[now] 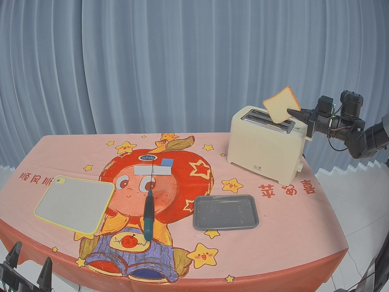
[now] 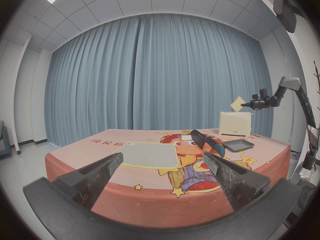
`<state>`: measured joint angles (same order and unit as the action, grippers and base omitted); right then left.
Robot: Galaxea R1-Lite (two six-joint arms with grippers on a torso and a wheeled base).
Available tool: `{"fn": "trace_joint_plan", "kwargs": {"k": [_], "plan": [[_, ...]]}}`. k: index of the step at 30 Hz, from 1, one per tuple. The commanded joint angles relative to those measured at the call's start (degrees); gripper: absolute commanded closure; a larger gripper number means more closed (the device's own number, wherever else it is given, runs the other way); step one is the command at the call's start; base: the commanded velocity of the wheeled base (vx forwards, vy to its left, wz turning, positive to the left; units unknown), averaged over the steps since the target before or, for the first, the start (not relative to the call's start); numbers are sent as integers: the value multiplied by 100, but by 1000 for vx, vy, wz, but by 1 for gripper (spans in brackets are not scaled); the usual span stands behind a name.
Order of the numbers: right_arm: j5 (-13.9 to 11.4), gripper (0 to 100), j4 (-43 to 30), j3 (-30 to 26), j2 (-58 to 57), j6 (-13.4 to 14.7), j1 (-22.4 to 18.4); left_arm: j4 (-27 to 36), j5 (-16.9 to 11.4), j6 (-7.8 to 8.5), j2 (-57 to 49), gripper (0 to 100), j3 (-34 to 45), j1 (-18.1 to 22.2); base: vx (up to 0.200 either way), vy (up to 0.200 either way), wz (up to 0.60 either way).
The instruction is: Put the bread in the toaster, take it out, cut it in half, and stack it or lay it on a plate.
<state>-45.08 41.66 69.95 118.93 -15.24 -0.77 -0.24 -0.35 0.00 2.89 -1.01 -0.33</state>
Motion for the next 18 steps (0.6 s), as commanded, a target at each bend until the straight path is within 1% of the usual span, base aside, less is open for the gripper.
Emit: {"fn": "trace_joint_plan", "kwargs": {"k": [1, 11, 14, 16, 17, 18], "plan": [[-53, 100, -17, -201, -177, -23, -2, -2, 0, 0, 1, 0, 101, -2, 0, 0, 0], [-62, 100, -17, -298, -318, -23, -11, -2, 0, 0, 1, 0, 101, -2, 0, 0, 0], [-62, 100, -8, -473, -379, -23, 42, -2, 0, 0, 1, 0, 101, -2, 0, 0, 0], [-62, 100, -8, -473, -379, -23, 42, -2, 0, 0, 1, 0, 101, -2, 0, 0, 0], [-53, 100, -8, -658, -388, -85, 50, -2, 0, 0, 1, 0, 101, -2, 0, 0, 0], [-62, 100, -8, -667, -371, -102, 42, -2, 0, 0, 1, 0, 101, -2, 0, 0, 0]]}}
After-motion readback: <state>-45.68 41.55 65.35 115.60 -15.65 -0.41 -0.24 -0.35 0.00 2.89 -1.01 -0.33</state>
